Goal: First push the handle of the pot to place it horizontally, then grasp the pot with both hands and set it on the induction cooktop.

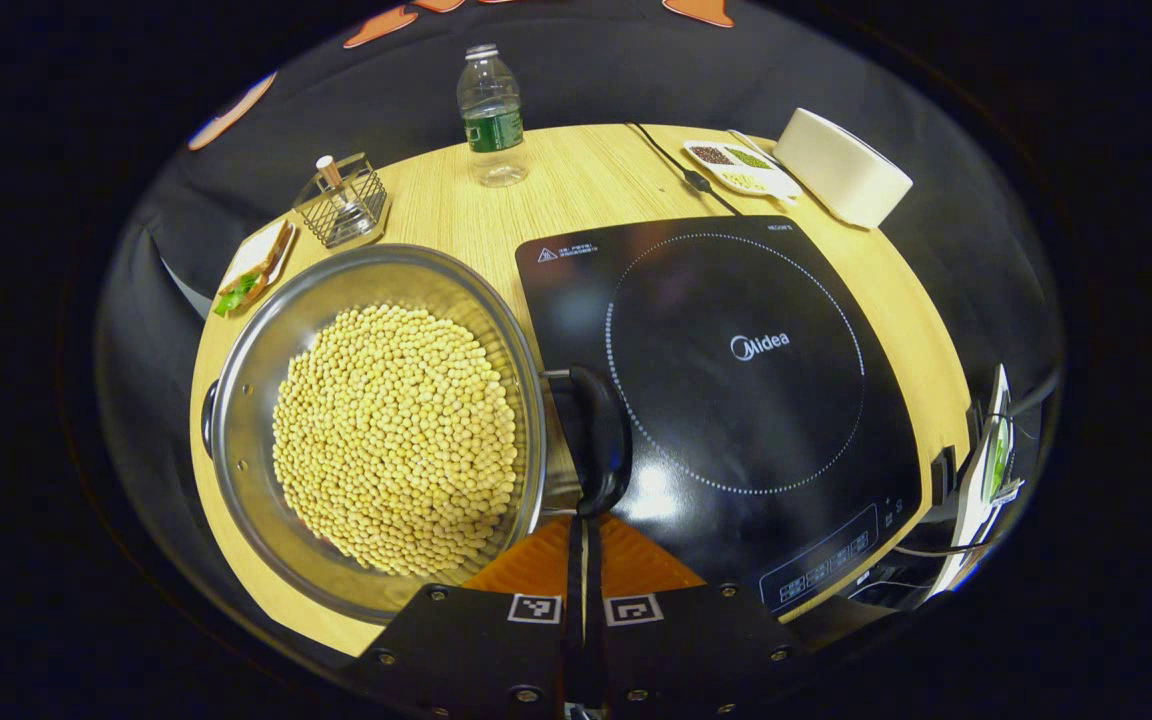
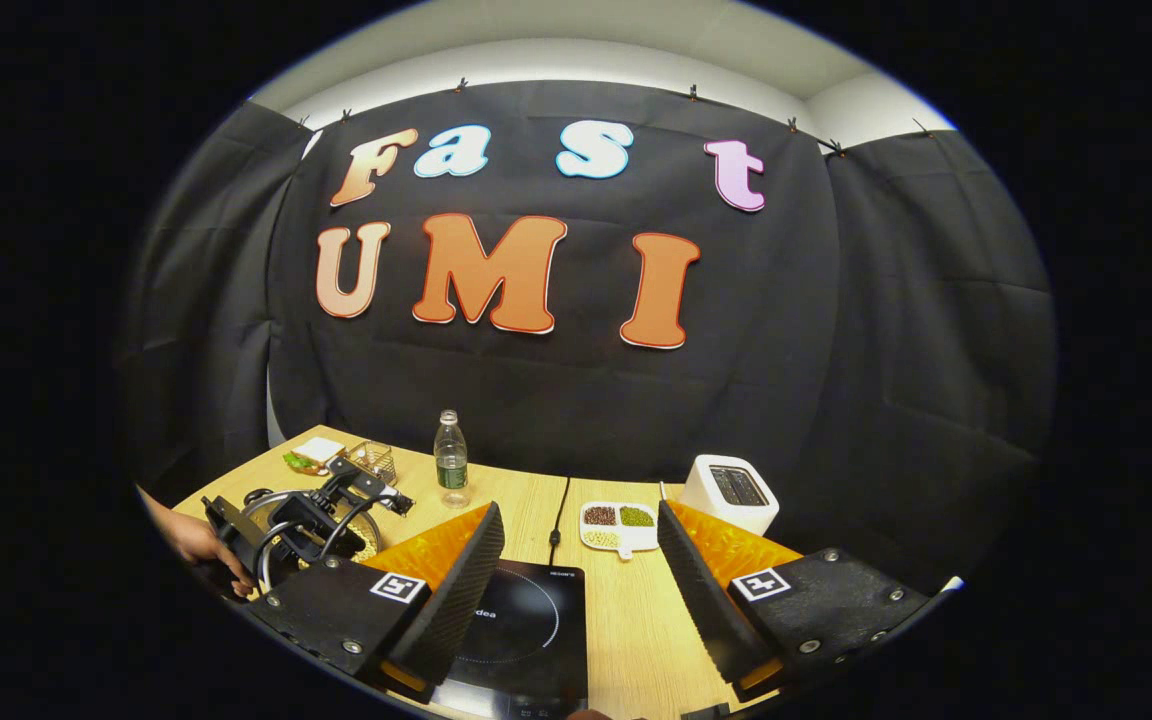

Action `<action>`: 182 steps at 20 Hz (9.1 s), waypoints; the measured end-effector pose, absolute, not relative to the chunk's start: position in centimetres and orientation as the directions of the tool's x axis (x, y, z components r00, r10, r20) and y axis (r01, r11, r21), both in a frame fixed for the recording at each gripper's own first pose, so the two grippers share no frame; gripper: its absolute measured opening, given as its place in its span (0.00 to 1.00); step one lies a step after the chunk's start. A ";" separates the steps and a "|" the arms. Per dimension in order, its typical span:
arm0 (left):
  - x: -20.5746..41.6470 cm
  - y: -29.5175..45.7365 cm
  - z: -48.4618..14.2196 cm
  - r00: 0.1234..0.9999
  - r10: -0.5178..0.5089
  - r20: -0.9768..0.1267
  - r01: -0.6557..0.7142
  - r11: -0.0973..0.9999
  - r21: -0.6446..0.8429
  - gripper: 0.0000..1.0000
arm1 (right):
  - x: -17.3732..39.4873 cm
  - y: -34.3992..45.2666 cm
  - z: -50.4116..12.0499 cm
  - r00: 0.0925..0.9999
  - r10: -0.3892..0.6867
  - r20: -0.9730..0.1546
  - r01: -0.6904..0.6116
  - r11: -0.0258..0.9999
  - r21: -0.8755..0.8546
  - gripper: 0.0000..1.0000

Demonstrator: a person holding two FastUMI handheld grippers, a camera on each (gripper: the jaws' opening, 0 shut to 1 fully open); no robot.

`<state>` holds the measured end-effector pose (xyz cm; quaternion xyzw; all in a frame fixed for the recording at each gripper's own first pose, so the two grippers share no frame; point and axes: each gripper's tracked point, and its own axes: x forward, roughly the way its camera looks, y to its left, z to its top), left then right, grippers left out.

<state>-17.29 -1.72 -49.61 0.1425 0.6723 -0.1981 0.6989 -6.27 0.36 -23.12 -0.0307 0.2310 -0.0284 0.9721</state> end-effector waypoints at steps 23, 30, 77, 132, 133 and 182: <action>-11.6 3.3 -43.8 0.202 -0.113 -0.973 0.359 0.933 -0.034 0.03 | -8.4 6.3 -29.8 0.741 0.077 -0.667 0.018 0.991 0.135 0.96; -8.9 11.9 -41.9 0.265 -0.020 -0.964 0.230 0.972 0.043 0.59 | -8.4 12.2 -32.5 0.649 0.178 -0.739 -0.028 0.977 0.211 0.95; -0.5 27.5 -50.0 0.260 -0.071 -0.963 0.306 0.952 0.012 0.89 | -3.4 28.1 -48.9 0.305 0.254 -0.918 0.045 0.959 0.280 0.74; 2.6 22.2 -47.0 0.518 -0.024 -0.855 0.174 0.982 0.078 0.66 | -2.9 29.8 -53.1 0.411 0.211 -0.887 0.090 0.959 0.269 0.46; 3.1 21.5 -46.9 0.528 -0.030 -0.849 0.181 0.981 0.077 0.66 | -2.9 29.8 -53.1 0.422 0.207 -0.883 0.098 0.958 0.271 0.46; -0.3 -7.2 -51.0 0.459 -0.148 -0.876 0.323 0.947 0.009 0.66 | -4.8 30.0 -51.9 0.449 0.114 -0.886 0.196 0.955 0.222 0.46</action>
